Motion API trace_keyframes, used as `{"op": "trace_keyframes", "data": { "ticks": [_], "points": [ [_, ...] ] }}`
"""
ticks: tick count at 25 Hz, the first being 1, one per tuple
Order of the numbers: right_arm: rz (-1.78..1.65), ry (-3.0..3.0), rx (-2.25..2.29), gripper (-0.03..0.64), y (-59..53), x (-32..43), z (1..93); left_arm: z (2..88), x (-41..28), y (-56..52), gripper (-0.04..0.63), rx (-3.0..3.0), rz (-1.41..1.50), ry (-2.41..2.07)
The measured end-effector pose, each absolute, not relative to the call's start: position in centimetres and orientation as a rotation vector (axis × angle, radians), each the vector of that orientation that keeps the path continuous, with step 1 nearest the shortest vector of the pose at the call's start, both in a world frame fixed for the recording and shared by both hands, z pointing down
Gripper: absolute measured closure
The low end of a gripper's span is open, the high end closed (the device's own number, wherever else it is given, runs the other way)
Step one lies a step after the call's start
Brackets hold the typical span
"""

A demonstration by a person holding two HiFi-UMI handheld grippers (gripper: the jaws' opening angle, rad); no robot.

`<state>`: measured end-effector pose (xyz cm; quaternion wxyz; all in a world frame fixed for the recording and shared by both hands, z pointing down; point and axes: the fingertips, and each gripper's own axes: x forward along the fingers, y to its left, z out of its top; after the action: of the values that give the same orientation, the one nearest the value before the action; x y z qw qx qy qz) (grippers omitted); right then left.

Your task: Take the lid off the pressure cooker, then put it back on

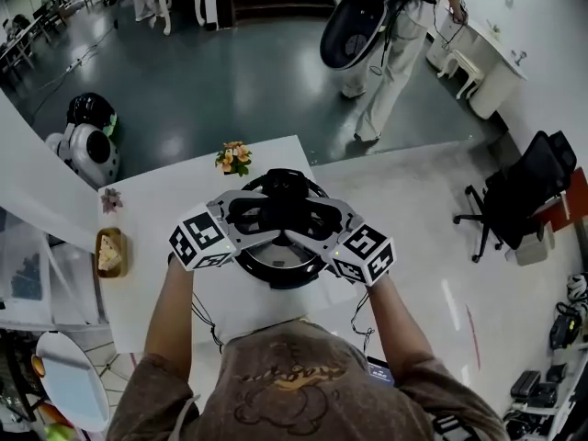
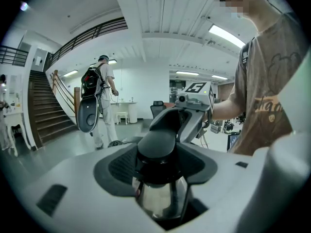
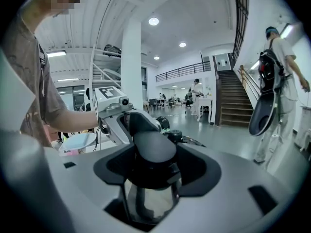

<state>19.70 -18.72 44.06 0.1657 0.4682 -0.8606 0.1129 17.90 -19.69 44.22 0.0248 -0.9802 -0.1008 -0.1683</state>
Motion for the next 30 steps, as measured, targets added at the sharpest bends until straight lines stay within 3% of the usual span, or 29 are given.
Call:
{"op": "trace_keyframes", "data": {
  "ticks": [30],
  "points": [
    [0.420,-2.223,1.731,0.345,-18.26,19.95,43.80,43.92,18.54,-19.79,0.339,-2.905,-0.508,-0.772]
  ]
}}
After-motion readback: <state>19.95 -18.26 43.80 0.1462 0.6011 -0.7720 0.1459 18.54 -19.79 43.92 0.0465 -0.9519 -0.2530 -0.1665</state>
